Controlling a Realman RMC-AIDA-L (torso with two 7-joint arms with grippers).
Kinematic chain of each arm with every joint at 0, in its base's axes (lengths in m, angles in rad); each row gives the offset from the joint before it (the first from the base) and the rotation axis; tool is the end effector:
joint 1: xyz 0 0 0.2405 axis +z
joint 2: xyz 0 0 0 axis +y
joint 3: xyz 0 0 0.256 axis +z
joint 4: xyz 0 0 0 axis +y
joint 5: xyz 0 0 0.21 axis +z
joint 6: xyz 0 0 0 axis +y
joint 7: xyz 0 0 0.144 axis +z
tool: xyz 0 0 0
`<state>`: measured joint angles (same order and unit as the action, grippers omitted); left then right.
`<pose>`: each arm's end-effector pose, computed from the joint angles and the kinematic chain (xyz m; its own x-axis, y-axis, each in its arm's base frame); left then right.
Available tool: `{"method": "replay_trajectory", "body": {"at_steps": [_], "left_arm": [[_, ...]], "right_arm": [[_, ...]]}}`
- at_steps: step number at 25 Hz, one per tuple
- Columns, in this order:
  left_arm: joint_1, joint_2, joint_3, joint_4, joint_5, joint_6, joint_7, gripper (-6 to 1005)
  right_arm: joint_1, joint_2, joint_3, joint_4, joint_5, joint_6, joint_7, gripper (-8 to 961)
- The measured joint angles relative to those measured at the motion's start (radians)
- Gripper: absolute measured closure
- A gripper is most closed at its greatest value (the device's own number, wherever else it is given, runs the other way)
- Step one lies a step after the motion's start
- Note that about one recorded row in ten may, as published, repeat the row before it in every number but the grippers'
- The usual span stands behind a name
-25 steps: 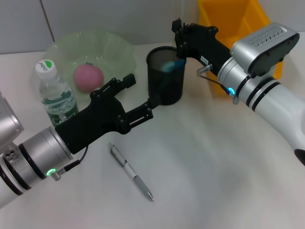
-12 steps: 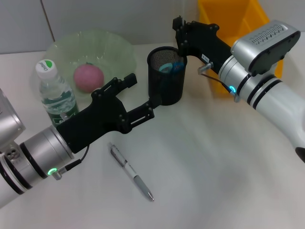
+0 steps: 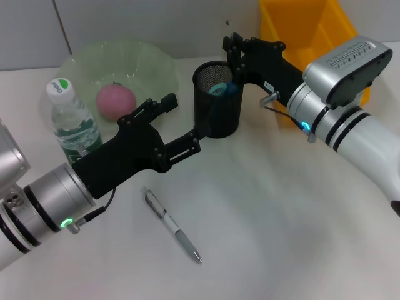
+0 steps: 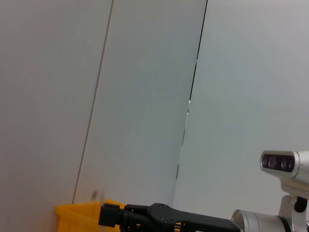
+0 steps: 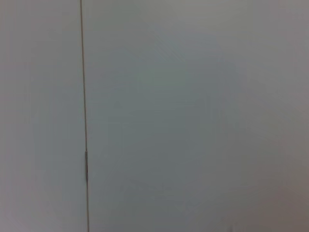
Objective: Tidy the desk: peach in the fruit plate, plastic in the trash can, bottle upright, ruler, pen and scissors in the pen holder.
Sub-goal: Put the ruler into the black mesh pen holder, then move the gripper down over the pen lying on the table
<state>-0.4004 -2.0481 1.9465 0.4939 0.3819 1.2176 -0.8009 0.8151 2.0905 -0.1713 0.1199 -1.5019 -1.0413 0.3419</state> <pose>-0.2143 0.3066 -0.0726 0.5799 0.1082 0.8075 0.4804 -0.8459 -0.2316 0.2186 0.4038 -0.0666 0.7068 -0.0137 -0.7073 -0.6060 -0.5276 -0.5954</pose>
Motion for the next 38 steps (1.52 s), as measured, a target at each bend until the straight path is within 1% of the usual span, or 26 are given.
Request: {"method": "replay_trajectory", "body": {"at_steps": [2,5,6,7,8,9,10,12,15,18,21,23,25,28,30,32,33,35,38], "left_arm": [[0.0,0.0,0.0,0.0,0.0,0.0,0.0,178],[0.0,0.0,0.0,0.0,0.0,0.001,0.0,180],[0.0,0.005,-0.001,0.0,0.0,0.002,0.0,180],[0.0,0.005,-0.001,0.0,0.0,0.002,0.0,181],[0.002,0.008,-0.002,0.0,0.001,0.003,0.0,182],[0.002,0.008,-0.002,0.0,0.001,0.003,0.0,182],[0.007,0.015,-0.002,0.0,0.001,0.007,-0.002,183],[0.009,0.02,-0.002,0.0,0.001,0.008,-0.006,184],[0.014,0.027,-0.002,-0.001,0.002,0.01,-0.012,186],[0.016,0.037,0.0,-0.001,0.004,0.014,-0.021,188],[0.017,0.046,-0.015,-0.002,0.043,0.016,-0.047,190],[0.017,0.05,-0.031,-0.002,0.076,0.016,-0.07,191],[0.016,0.052,-0.049,-0.002,0.109,0.016,-0.093,192],[0.015,0.057,-0.111,-0.002,0.195,0.016,-0.155,194],[0.015,0.062,-0.146,-0.001,0.245,0.016,-0.195,195],[0.015,0.062,-0.146,-0.001,0.245,0.016,-0.195,196],[0.016,0.077,-0.205,0.014,0.348,0.028,-0.274,197],[0.017,0.085,-0.227,0.021,0.394,0.044,-0.307,198],[0.012,0.097,-0.271,0.026,0.502,0.102,-0.381,200]], "right_arm": [[-0.002,0.0,0.0,0.001,0.0,0.0,0.003,932],[-0.009,-0.001,-0.001,0.002,-0.001,-0.007,0.023,856],[-0.012,-0.002,0.0,0.002,-0.004,-0.012,0.033,830],[-0.019,-0.003,-0.001,0.002,-0.013,-0.024,0.052,805],[-0.039,-0.006,-0.001,-0.004,-0.047,-0.064,0.102,739],[-0.039,-0.006,-0.001,-0.004,-0.047,-0.064,0.102,672],[-0.049,-0.007,-0.001,-0.012,-0.068,-0.09,0.136,606],[-0.079,-0.009,-0.001,-0.039,-0.113,-0.145,0.216,510],[-0.143,-0.01,0.0,-0.118,-0.192,-0.262,0.354,366],[-0.223,-0.013,0.0,-0.248,-0.29,-0.422,0.524,326],[-0.284,-0.017,0.0,-0.396,-0.387,-0.549,0.677,286],[-0.313,-0.023,0.0,-0.483,-0.455,-0.617,0.752,260],[-0.334,-0.033,-0.001,-0.544,-0.525,-0.675,0.801,233],[-0.353,-0.052,-0.002,-0.635,-0.64,-0.74,0.872,220],[-0.358,-0.058,-0.01,-0.682,-0.696,-0.767,0.906,220],[-0.361,-0.063,-0.036,-0.735,-0.749,-0.804,0.935,220],[-0.361,-0.065,-0.051,-0.756,-0.768,-0.819,0.947,220],[-0.361,-0.069,-0.091,-0.799,-0.805,-0.844,0.981,220],[-0.358,-0.076,-0.154,-0.846,-0.836,-0.857,1.048,221]]}}
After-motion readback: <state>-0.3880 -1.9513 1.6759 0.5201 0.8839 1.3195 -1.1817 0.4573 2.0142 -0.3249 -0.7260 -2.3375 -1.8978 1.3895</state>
